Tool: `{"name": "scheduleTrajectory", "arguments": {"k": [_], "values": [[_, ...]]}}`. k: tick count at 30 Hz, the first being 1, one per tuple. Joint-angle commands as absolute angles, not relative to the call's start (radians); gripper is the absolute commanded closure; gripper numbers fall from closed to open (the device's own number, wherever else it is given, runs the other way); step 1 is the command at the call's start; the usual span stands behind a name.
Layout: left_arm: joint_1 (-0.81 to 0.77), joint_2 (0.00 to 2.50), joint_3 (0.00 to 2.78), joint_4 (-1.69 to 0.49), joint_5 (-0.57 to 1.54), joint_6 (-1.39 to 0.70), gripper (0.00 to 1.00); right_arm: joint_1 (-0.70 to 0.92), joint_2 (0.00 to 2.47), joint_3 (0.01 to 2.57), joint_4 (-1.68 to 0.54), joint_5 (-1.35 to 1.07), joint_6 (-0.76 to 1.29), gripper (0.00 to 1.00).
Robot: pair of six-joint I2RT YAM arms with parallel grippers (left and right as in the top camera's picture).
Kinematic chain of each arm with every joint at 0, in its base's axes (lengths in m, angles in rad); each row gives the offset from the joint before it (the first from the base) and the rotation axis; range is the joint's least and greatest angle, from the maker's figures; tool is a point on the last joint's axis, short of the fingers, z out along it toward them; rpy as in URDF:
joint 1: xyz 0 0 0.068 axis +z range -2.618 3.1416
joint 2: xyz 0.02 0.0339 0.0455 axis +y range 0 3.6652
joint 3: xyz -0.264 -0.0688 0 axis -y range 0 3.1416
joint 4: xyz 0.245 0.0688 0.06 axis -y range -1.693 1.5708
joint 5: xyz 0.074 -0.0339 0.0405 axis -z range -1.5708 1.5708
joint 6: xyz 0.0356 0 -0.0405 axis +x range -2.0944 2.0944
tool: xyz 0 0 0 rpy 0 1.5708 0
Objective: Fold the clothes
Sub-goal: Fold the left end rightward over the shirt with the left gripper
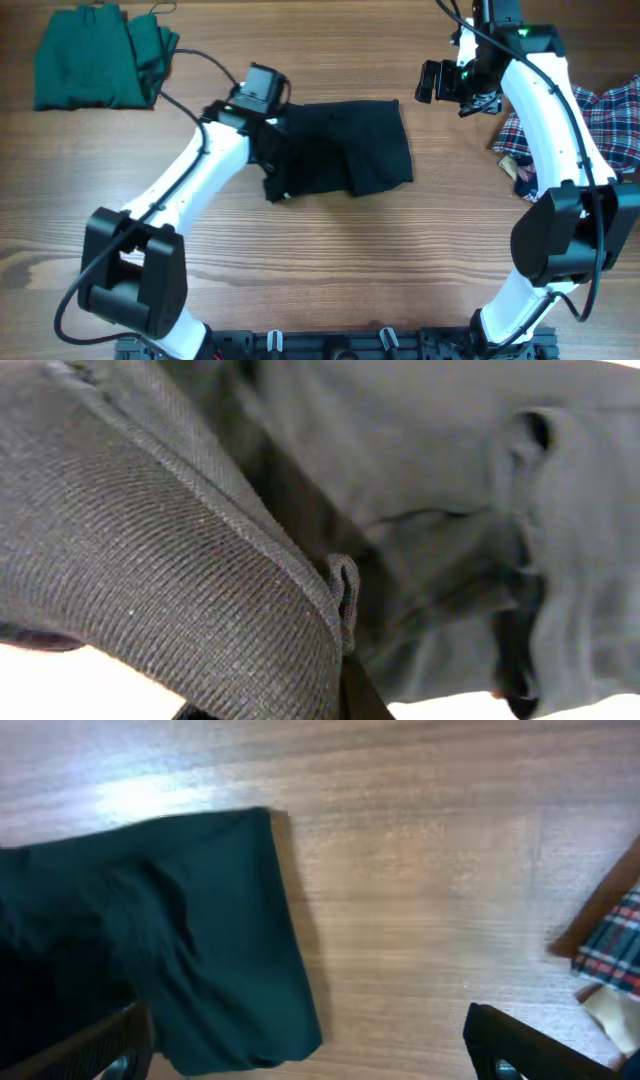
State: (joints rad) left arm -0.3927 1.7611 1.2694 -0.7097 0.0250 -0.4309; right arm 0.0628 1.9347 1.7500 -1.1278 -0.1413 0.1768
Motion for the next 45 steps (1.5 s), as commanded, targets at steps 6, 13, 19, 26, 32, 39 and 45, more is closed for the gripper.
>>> {"name": "scheduleTrajectory", "arguments": {"k": [6,13,19,26,32,39,45], "values": [[-0.518,1.777,1.286,-0.601,0.025,-0.515,0.94,0.064,1.939,1.69,-1.097,-0.158,0.213,0.0],[-0.591,1.781,1.286,-0.562,0.024,-0.514,0.94,0.064,1.939,1.69,-1.1,-0.157,0.212,0.0],[-0.656,1.781,1.286,-0.518,0.024,-0.513,0.94,0.064,1.939,1.69,-1.1,-0.157,0.212,0.0],[-0.699,1.781,1.286,-0.472,0.024,-0.503,0.93,0.064,1.939,1.69,-1.102,-0.157,0.212,0.0],[-0.73,1.781,1.286,-0.405,0.024,-0.503,0.92,0.064,1.939,1.69,-1.1,-0.157,0.213,0.0],[-0.76,1.826,1.286,-0.35,0.025,-0.503,0.85,0.064,1.939,1.69,-1.102,-0.157,0.213,0.0],[-0.763,1.874,1.286,-0.356,0.036,-0.502,0.31,0.064,1.939,1.69,-1.103,-0.157,0.212,0.0]]}}
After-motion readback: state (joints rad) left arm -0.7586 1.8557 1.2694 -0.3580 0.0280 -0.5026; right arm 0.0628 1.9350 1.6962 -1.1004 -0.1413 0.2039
